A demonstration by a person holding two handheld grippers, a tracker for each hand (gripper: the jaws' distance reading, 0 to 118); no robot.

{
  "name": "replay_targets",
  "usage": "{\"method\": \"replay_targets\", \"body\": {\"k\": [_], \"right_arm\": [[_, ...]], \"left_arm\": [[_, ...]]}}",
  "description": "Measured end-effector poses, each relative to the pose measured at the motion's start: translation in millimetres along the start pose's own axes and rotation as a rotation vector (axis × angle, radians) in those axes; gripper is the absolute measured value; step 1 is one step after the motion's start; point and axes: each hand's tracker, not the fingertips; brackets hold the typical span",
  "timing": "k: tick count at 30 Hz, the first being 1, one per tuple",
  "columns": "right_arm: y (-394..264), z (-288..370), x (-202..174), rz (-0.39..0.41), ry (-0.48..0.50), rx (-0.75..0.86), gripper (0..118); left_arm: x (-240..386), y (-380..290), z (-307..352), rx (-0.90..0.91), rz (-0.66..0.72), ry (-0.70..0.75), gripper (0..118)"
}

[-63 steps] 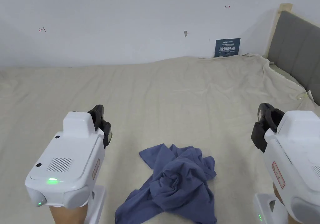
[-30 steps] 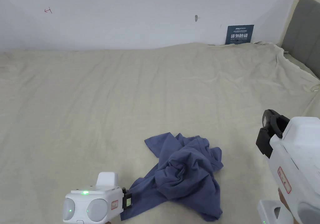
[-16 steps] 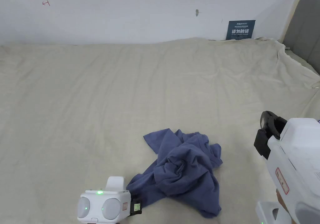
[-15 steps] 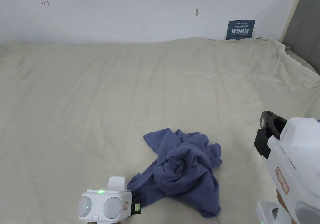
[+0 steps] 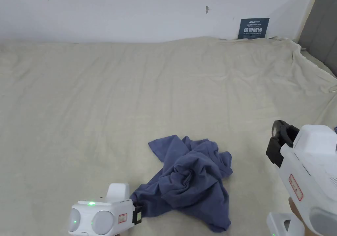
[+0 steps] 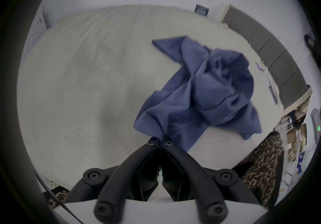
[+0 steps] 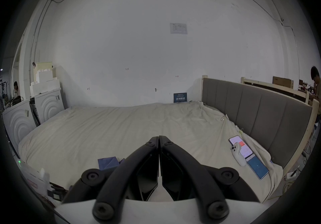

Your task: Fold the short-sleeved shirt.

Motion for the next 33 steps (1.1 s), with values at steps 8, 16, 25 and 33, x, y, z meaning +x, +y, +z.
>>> {"method": "replay_targets", "body": {"k": [8,16,25,33], "right_arm": [[-26,-93,6,-0.063,0.074,-0.311,5],[-88,-184,8,-0.131,0.117,-0.588,90],[-133,-226,-11,-0.069,0.116,-0.761,62],[-129,-219,-15,-0.085,0.168,-0.763,2]], "left_arm": [[-5,30,33,0.107,0.046,-0.045,0],[-11,32,25,0.104,0.047,-0.039,0],[-17,29,22,0.093,0.061,-0.034,0],[-15,30,28,0.1,0.062,-0.05,0]]}}
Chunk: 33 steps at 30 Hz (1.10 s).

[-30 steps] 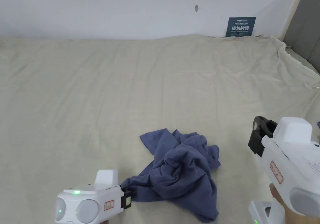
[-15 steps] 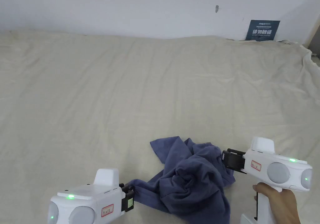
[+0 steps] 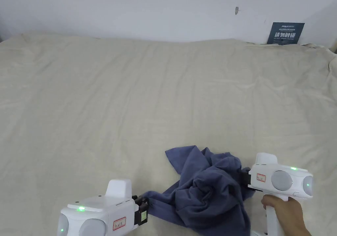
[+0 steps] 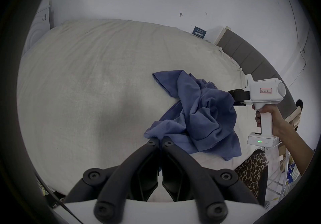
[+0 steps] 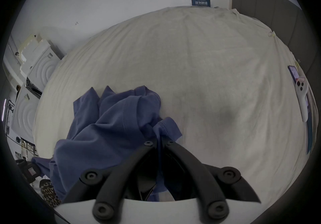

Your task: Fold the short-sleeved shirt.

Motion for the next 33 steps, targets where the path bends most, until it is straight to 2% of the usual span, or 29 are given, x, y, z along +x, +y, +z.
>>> {"method": "replay_targets", "body": {"k": [8,13,17,24,30,33], "right_arm": [[14,99,6,0.023,0.014,0.257,2],[39,167,20,0.068,-0.037,0.408,2],[61,215,35,0.076,-0.089,0.503,2],[108,275,51,0.064,-0.108,0.618,2],[172,313,38,0.062,-0.147,0.687,2],[204,323,32,0.058,-0.17,0.724,2]], "left_arm": [[-4,11,19,0.063,0.064,-0.051,0],[-13,41,44,0.146,0.073,-0.042,0],[-26,80,68,0.218,0.058,-0.009,0],[-36,164,114,0.366,0.025,0.057,0],[-23,249,143,0.432,-0.031,0.132,0],[-16,289,151,0.469,-0.103,0.22,0]]}}
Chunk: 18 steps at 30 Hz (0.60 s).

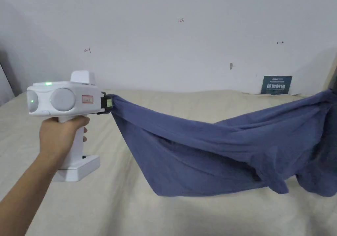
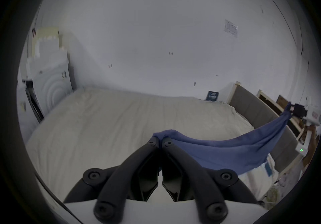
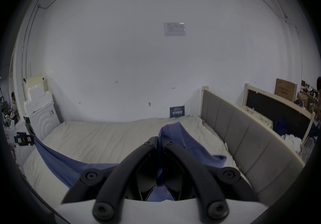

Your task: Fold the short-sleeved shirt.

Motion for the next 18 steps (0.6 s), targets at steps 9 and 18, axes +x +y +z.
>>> {"method": "replay_targets", "body": {"k": [9,18], "right_arm": [[46,-42,-24,0.078,-0.076,0.109,2],[22,-102,-55,0.1,-0.101,0.123,2]], "left_arm": [[0,81,-31,0.076,-0.058,0.135,0],[-17,91,-67,0.131,-0.078,0.221,0]]}}
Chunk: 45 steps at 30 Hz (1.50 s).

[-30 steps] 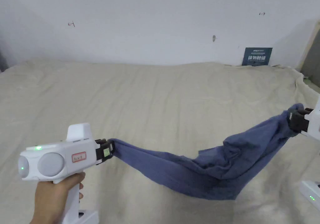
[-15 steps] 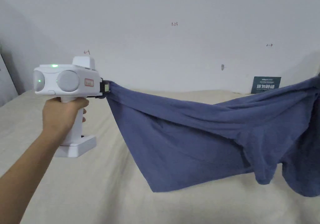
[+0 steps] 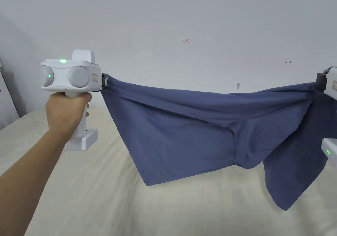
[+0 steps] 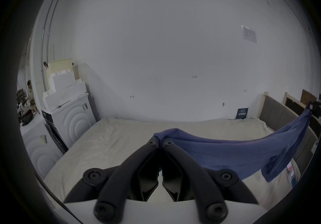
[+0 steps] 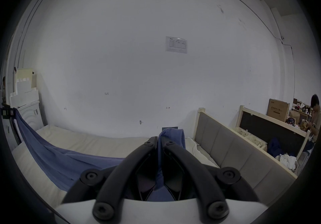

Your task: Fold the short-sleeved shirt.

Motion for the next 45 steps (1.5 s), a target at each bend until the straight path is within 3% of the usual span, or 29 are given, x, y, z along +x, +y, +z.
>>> {"method": "replay_targets", "body": {"k": [6,17,28,36,45], "right_arm": [[-60,-12,-28,0.087,-0.027,-0.011,2],[-193,25,-27,-0.006,0.019,-0.194,2],[-313,131,-11,-0.068,0.018,-0.365,2],[-365,211,1,-0.131,0.023,-0.475,2],[-393,274,5,-0.123,0.032,-0.524,2]], "left_arm": [[-1,-55,-24,-0.036,-0.057,0.053,0],[-21,-214,-10,-0.223,0.02,0.0,0],[-51,-358,47,-0.405,0.085,0.003,0],[-69,-421,113,-0.498,0.097,0.004,0],[-92,-455,175,-0.544,0.101,-0.002,0]]}}
